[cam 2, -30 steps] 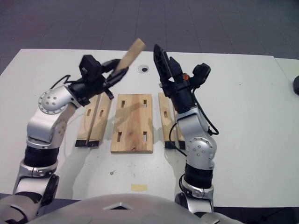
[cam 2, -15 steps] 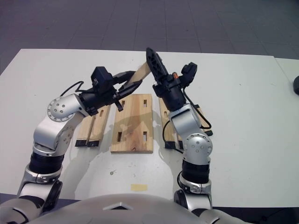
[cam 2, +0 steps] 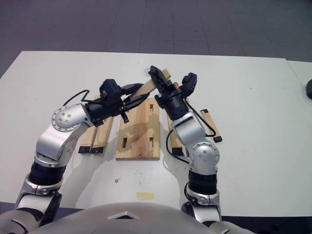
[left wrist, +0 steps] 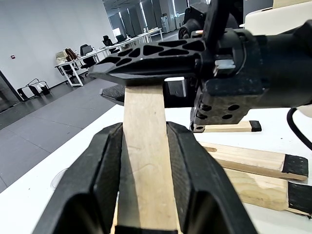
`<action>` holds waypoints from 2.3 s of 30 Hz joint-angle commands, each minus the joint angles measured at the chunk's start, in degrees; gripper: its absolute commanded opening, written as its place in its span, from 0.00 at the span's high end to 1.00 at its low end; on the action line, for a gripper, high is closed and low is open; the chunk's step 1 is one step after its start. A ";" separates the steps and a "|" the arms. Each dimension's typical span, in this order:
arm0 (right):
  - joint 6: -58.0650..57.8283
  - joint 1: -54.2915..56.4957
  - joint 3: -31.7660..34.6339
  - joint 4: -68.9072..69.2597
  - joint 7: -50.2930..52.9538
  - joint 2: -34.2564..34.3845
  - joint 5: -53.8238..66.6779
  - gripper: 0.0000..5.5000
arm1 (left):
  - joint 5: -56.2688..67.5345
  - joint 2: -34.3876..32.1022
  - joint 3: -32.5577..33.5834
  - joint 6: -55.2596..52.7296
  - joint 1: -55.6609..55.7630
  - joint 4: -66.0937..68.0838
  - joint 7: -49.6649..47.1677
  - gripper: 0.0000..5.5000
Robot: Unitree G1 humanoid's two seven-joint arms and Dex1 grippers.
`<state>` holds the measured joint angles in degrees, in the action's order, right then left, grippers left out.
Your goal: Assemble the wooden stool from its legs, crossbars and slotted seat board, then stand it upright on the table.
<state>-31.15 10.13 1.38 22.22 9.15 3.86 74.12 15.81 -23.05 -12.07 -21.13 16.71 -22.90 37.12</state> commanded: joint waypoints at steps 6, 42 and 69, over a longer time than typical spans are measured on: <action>1.46 -1.96 0.18 1.01 -3.99 0.24 -2.67 0.93 | -0.36 0.61 0.01 0.57 -1.40 -0.76 -0.40 0.76; 15.96 -12.83 3.22 -5.92 -5.21 -2.11 -43.59 0.93 | 10.72 2.43 18.89 -11.26 3.76 4.08 -17.81 0.02; 15.42 -10.53 0.43 -4.40 -7.71 -1.97 -52.40 0.93 | 7.77 2.82 17.36 -10.56 3.21 5.44 -17.85 0.02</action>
<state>-15.39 -0.29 1.68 19.01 0.97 1.53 22.51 24.43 -19.84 5.43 -31.92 20.15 -18.04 19.26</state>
